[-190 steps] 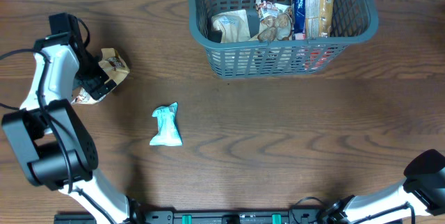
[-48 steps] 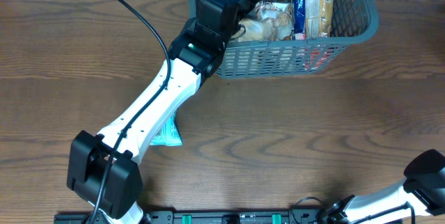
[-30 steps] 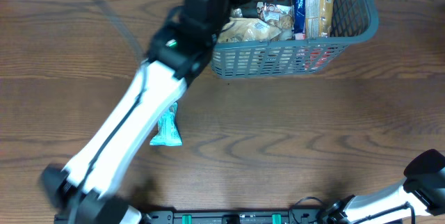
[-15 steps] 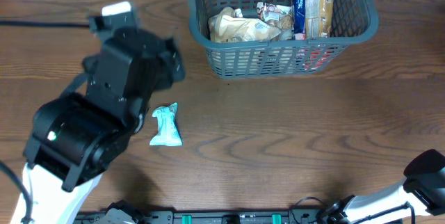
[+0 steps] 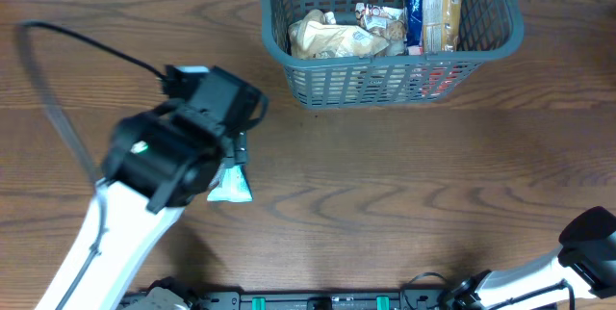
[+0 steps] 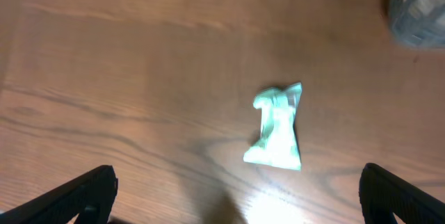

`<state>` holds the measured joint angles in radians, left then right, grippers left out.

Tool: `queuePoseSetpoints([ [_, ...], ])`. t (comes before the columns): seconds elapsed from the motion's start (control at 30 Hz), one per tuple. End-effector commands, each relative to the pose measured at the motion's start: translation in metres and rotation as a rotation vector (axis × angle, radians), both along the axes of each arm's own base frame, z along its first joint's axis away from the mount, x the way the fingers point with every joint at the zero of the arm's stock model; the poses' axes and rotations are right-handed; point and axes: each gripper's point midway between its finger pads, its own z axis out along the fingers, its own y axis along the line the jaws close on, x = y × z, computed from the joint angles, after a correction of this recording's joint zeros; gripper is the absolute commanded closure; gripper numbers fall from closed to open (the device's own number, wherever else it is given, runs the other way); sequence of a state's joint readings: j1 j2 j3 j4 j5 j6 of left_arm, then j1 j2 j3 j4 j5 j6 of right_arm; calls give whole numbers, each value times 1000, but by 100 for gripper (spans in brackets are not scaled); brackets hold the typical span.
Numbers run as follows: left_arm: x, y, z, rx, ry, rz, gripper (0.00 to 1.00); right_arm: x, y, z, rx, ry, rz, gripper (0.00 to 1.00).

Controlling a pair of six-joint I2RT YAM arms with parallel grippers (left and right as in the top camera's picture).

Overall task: Pack container
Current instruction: 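Withdraw the left gripper and move it down to the teal wrapper, then grasp the teal wet-wipe wrapper with the left gripper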

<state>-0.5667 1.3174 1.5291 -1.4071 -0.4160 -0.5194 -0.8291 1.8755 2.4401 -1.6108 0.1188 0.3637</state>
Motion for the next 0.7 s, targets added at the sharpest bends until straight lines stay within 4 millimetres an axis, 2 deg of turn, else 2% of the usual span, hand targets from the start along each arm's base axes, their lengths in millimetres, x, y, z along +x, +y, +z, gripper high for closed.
queuePoseSetpoints([
  [0.0,-2,-12,-41,-45,96,-8,0,-1,-3,-5,13,7,-9,1],
  [0.17,0,-20,-84,-132,157,11,0,-1,-3,-5,13,7,-9,1],
  [0.37,-3,0,-111,-181,223,100,0,-1,-3,-5,13,7,-9,1],
  [0.53,-5,-9,-141,-293,292,13,0,-1,-3,-5,13,7,-9,1],
  [0.67,-5,-8,-164,-316,301,26,0,-1,-3,-5,13,7,-9,1],
])
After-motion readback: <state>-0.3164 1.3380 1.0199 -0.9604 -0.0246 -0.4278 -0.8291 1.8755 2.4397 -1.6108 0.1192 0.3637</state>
